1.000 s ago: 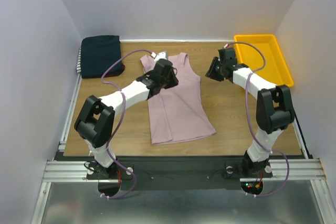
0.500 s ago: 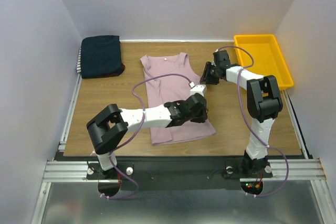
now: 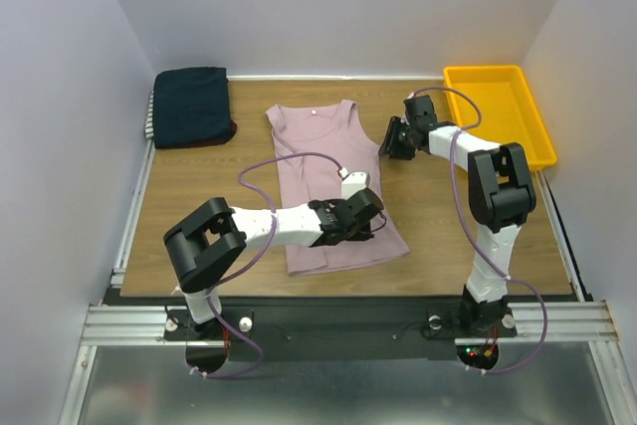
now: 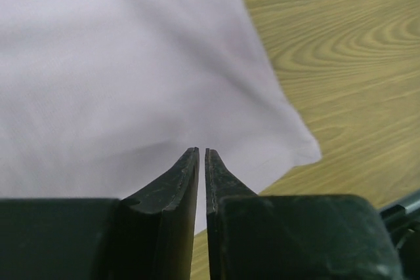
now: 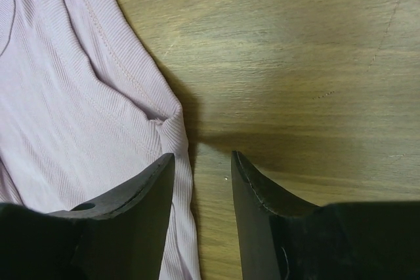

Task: Fold and stack the tank tops
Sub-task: Fold the tank top

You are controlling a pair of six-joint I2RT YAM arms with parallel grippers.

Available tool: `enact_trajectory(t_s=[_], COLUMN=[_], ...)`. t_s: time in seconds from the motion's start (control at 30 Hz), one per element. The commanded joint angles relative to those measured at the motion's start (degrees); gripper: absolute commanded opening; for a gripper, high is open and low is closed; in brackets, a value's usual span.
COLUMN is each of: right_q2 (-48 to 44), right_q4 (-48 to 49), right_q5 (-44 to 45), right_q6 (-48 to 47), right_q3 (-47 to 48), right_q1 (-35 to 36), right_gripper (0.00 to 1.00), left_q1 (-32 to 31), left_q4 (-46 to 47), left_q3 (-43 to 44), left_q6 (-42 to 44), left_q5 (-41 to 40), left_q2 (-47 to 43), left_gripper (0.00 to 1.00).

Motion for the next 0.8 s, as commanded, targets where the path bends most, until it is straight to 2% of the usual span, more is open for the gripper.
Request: enact_trajectory(t_s=[0.0,0.2,0.33,0.43,0.77], right_q2=[-1.1,-0.2,1.3,2.6,0.1], right_q4=[3.3,3.5,3.3,3.3,3.4], right_q5=[-0.6,-0.5,-0.5,0.2,8.8], right_q6=[0.1,0.0,0.0,0.3,2.0], right_q3=[0.4,1.3,1.9,2.1,-1.9], right_q1=[0.6,1.1,1.6,1.7,1.7], right_gripper=[0.46,0.46,0.45,0.40,0.11], left_q1=[0.0,0.0,-0.2,-0.5,-3.2], left_q4=[-3.0,-5.9,-7.4,-8.7,-11.0], left_q3=[-0.3,-0.6,-1.4,-1.1,0.2], left_q6=[-1.6,-1.1,0.0,1.2,4.8], left_q5=[-2.6,-1.3,-1.2,-0.9,1.7], left_q2=[0.4,2.3,1.9,2.0,4.8], left_gripper=[0.16,0.04,0.01,0.01,0.01])
